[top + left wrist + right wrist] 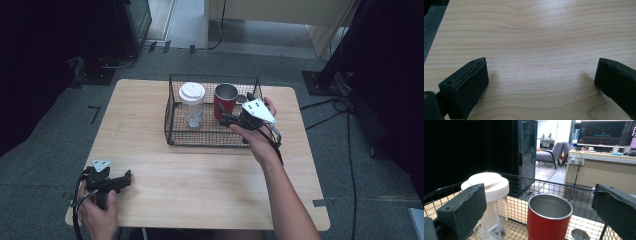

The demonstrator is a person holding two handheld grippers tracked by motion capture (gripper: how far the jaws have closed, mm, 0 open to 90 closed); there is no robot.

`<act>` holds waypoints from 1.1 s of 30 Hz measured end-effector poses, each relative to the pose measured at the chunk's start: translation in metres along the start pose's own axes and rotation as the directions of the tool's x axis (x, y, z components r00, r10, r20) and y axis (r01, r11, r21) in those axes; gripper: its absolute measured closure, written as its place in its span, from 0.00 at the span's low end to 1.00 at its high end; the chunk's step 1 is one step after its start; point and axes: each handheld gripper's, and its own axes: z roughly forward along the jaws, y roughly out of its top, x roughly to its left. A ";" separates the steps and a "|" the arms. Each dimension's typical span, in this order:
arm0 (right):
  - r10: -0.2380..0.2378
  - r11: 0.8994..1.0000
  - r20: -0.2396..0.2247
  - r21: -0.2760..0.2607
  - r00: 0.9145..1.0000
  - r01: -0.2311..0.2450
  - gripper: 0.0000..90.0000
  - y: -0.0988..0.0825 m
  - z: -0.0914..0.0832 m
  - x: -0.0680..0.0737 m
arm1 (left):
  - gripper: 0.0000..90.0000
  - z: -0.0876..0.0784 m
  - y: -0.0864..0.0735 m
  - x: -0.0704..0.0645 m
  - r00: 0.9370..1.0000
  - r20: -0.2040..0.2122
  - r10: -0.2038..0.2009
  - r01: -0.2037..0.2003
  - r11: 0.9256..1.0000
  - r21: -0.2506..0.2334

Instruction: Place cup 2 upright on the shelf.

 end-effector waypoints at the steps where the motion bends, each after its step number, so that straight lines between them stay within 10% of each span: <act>1: -0.002 1.000 0.003 -0.001 1.000 0.002 0.00 -0.001 -0.002 -0.001 | 0.00 0.000 0.000 0.000 1.000 0.000 -0.001 0.001 1.000 0.000; 33: -0.023 1.000 0.062 0.020 0.998 0.022 0.00 -0.040 -0.082 -0.021 | 0.00 0.000 0.000 0.000 1.000 0.000 -0.001 0.001 1.000 0.000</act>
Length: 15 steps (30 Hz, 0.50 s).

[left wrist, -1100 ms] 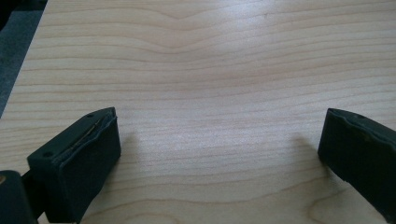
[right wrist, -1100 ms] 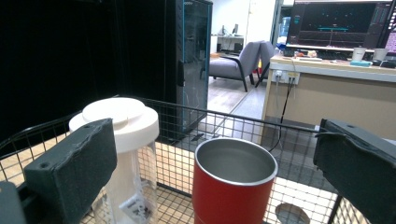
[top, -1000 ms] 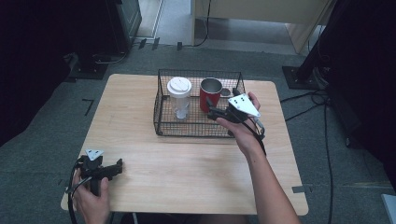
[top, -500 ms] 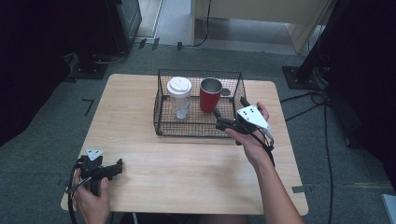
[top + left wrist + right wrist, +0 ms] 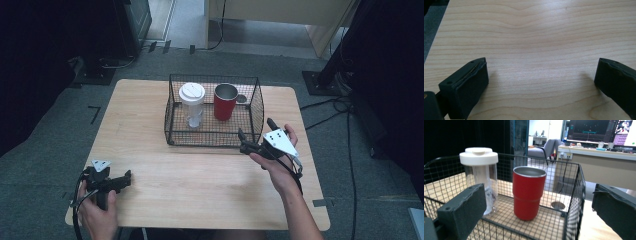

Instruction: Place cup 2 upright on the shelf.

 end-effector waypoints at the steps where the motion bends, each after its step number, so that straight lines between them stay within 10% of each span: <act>1: 0.005 1.000 0.001 0.003 1.000 -0.005 0.00 -0.002 -0.002 -0.001 | 0.00 0.000 0.000 0.000 1.000 0.000 0.000 0.000 1.000 0.000; 15: 0.047 0.998 0.071 0.046 0.996 -0.051 0.00 -0.038 -0.039 -0.027 | 0.00 0.000 0.000 0.000 1.000 0.000 0.000 0.000 1.000 -0.001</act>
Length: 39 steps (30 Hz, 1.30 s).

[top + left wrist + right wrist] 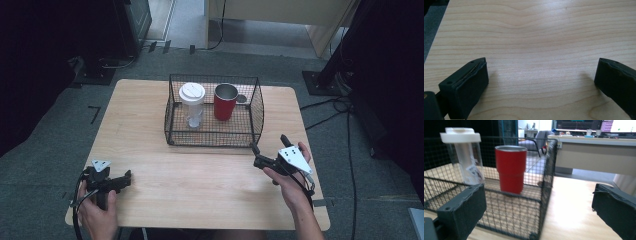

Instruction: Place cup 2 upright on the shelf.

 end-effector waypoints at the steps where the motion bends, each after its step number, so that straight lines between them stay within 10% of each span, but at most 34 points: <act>1: 0.004 1.000 0.006 0.005 1.000 -0.004 0.00 -0.002 -0.002 -0.002 | 0.00 0.000 0.000 0.000 1.000 0.000 0.000 0.000 1.000 0.001; 34: 0.040 0.989 0.179 0.134 0.983 -0.064 0.00 -0.065 -0.077 -0.072 | 0.00 0.000 0.000 0.000 1.000 0.000 0.002 -0.002 1.000 0.002; 39: -0.016 0.970 0.202 0.239 0.979 -0.034 0.00 -0.065 -0.084 -0.081 | 0.00 0.000 0.000 0.000 1.000 0.000 0.002 -0.002 1.000 0.001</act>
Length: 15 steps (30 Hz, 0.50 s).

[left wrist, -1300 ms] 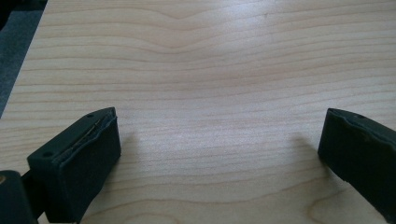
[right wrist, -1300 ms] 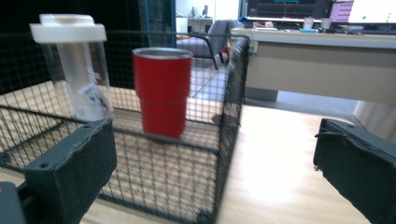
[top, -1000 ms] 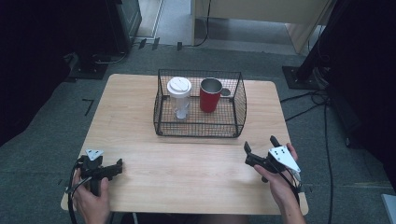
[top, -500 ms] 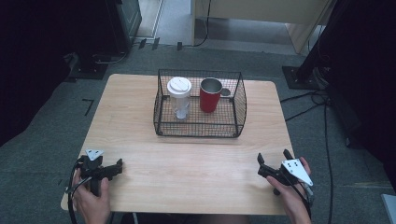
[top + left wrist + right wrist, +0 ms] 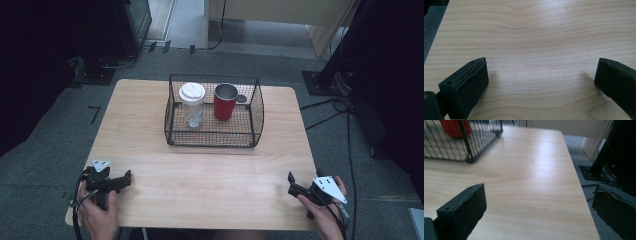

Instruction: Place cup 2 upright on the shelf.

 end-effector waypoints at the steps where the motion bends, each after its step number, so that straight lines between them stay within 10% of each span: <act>1: -0.009 1.000 0.002 0.014 1.000 0.009 0.00 0.000 0.000 -0.001 | 0.00 0.000 0.000 0.000 1.000 0.000 0.000 0.000 1.000 0.001; 7: 0.004 1.000 -0.014 0.024 1.000 -0.003 0.08 -0.002 -0.005 -0.010 | 0.00 0.000 0.000 0.000 1.000 0.000 0.000 0.000 1.000 0.000; 15: -0.005 0.973 -0.053 0.230 0.999 0.017 0.05 -0.002 0.002 -0.009 | 0.00 0.000 0.000 0.000 1.000 0.000 0.000 0.000 1.000 0.000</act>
